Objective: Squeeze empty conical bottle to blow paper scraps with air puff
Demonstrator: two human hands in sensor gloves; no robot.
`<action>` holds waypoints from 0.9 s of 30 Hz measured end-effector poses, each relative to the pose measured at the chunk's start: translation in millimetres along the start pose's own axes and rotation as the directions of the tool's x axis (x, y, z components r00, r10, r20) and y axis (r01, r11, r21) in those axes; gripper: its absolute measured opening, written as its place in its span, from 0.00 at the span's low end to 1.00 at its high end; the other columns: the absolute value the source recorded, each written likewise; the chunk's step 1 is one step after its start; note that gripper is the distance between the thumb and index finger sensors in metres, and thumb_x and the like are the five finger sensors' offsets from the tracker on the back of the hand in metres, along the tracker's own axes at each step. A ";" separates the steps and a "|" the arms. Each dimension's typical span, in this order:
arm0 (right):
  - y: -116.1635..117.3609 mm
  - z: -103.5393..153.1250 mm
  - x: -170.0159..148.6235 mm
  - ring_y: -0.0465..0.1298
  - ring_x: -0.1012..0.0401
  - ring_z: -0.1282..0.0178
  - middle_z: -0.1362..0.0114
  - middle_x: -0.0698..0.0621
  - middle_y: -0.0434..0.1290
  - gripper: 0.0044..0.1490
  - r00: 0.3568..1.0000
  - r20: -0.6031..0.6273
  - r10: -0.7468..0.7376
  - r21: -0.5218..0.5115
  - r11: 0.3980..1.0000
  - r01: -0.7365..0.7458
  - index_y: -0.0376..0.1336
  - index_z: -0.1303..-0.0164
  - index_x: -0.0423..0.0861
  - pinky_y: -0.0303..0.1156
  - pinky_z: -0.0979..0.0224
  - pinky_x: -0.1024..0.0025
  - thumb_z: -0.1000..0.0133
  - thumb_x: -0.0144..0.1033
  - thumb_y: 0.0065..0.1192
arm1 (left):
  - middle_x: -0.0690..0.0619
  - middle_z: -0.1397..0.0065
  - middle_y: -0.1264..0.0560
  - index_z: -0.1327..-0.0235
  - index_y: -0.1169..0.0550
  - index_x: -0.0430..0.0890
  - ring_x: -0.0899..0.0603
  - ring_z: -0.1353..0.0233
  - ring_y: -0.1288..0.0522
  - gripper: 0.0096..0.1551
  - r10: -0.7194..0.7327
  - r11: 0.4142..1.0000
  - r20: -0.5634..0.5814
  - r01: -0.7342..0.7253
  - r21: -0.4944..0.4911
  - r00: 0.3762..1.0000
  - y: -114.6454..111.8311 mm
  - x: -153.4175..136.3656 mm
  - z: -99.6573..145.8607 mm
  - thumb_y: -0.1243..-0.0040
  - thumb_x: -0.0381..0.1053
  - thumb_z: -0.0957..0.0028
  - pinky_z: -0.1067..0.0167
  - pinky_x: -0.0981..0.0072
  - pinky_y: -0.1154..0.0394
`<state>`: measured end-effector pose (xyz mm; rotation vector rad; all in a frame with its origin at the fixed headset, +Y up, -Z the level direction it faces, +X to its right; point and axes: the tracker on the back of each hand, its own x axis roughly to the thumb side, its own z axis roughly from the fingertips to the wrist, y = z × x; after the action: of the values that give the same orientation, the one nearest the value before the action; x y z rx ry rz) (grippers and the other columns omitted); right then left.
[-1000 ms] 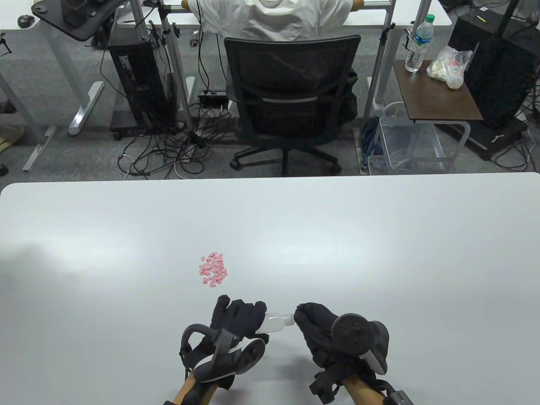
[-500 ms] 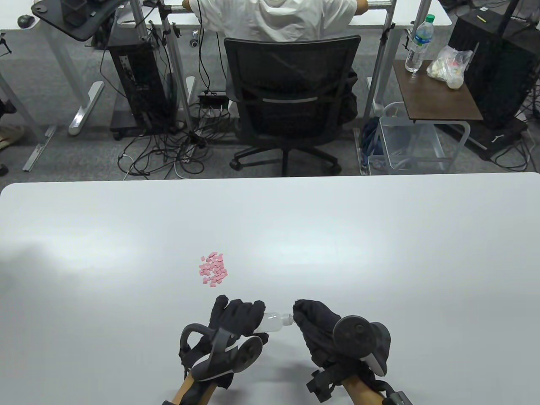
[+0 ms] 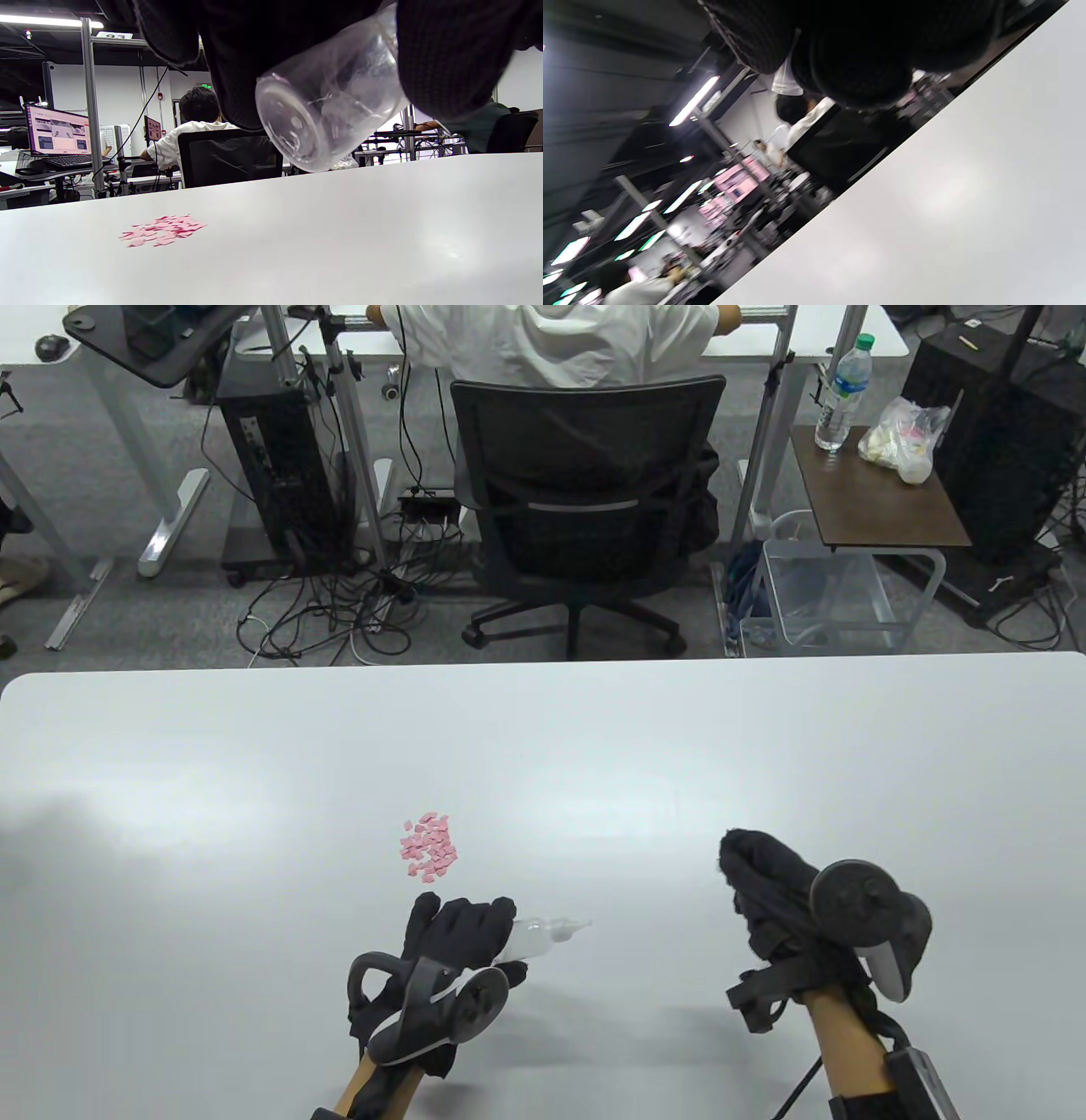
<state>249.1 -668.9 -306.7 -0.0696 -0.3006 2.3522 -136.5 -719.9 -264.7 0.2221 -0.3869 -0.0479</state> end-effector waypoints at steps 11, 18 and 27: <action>1.7 -41.9 -60.3 0.82 0.51 0.52 0.39 0.37 0.77 0.26 0.849 -0.205 0.488 0.061 0.872 -0.486 0.70 0.32 0.39 0.80 0.47 0.52 0.40 0.30 0.69 | 0.51 0.27 0.20 0.23 0.27 0.52 0.40 0.25 0.20 0.45 -0.046 0.999 0.000 0.046 -0.011 0.999 1.7 -2.3 -1.3 0.29 0.68 0.52 0.21 0.40 0.39; 36.0 -51.4 -88.7 0.83 0.51 0.52 0.39 0.38 0.78 0.26 0.727 -0.209 0.654 0.194 0.756 -0.625 0.70 0.32 0.40 0.80 0.46 0.52 0.41 0.32 0.70 | 0.51 0.27 0.20 0.23 0.28 0.53 0.41 0.25 0.20 0.45 -0.066 0.997 -0.004 0.066 -0.025 0.998 1.8 -4.8 -2.9 0.29 0.69 0.52 0.21 0.40 0.39; 51.3 -57.6 -101.2 0.83 0.50 0.50 0.39 0.40 0.79 0.25 0.696 -0.205 0.688 0.304 0.720 -0.624 0.72 0.33 0.44 0.79 0.44 0.53 0.41 0.33 0.70 | 0.51 0.27 0.20 0.23 0.27 0.52 0.41 0.25 0.20 0.45 -0.072 0.997 -0.015 0.072 -0.043 0.997 0.7 -8.5 -3.7 0.29 0.69 0.52 0.21 0.40 0.39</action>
<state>294.5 -763.4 -378.6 -0.5181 0.1757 3.0234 -143.0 -717.7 -271.0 0.1947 -0.3614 -0.1249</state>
